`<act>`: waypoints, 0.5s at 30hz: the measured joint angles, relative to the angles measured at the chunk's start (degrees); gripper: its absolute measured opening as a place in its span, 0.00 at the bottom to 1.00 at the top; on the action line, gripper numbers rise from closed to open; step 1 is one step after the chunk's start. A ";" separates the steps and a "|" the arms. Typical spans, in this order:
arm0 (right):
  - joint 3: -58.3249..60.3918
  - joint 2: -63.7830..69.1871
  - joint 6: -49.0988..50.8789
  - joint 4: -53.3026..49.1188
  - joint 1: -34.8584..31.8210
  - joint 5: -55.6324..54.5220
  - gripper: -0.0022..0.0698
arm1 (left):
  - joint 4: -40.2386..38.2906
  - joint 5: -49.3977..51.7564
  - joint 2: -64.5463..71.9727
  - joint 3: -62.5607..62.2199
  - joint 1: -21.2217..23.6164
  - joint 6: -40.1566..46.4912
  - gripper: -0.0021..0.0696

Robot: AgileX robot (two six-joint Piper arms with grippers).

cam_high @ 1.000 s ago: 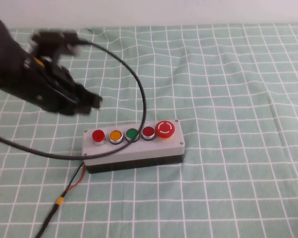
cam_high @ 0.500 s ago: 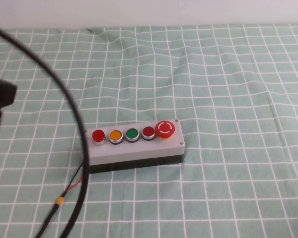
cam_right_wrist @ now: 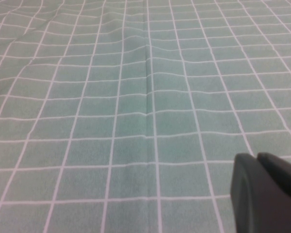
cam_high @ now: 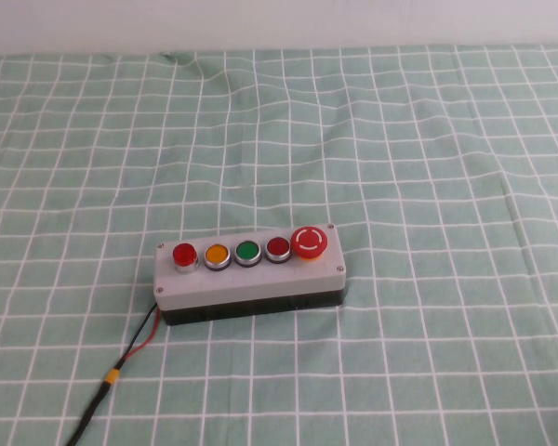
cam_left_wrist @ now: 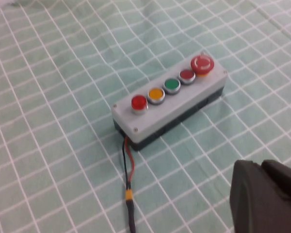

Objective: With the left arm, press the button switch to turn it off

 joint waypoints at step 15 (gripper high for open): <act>0.00 0.00 0.00 0.00 0.00 0.00 0.01 | -4.42 -3.20 -8.20 9.32 0.00 -4.87 0.03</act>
